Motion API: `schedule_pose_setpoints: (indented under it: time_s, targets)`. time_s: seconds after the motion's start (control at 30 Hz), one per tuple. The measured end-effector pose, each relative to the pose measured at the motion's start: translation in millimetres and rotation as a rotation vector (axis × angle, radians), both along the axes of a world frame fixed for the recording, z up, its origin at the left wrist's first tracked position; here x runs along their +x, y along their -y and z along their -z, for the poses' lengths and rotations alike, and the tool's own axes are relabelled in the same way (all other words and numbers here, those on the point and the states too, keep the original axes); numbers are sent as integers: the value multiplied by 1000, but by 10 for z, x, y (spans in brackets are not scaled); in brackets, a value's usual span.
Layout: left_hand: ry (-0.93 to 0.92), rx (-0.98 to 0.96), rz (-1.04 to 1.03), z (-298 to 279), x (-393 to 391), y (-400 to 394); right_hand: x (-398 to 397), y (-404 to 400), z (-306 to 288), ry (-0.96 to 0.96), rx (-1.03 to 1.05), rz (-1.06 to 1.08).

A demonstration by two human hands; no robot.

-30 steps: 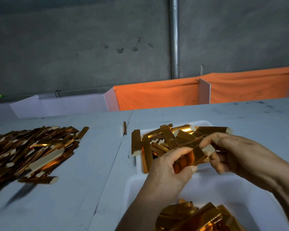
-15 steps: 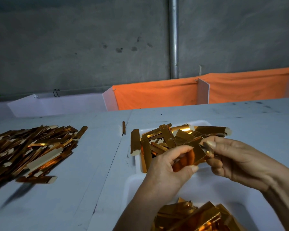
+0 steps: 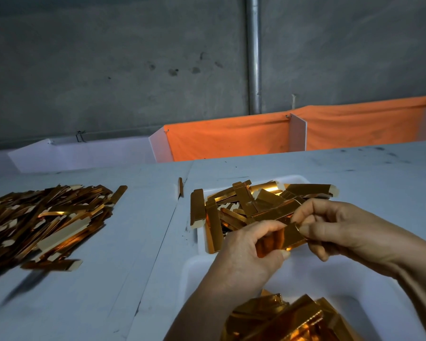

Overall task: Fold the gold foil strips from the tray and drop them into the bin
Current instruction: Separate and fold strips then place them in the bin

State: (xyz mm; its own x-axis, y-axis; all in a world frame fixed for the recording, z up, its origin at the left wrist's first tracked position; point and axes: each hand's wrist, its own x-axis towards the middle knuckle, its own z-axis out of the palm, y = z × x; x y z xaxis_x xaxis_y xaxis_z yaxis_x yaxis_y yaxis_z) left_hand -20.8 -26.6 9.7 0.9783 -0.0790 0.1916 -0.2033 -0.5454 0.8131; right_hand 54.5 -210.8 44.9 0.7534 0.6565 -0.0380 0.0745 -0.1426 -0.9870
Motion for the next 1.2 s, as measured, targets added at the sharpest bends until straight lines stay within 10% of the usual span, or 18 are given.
schedule_pose_setpoints:
  time_s: [0.67, 1.2]
  targets:
    - [120, 147, -31, 92, 38, -39, -37, -110, 44, 188, -16, 69]
    - [-8, -146, 117, 33, 13, -95, 53, 20, 93, -223, 292, -146]
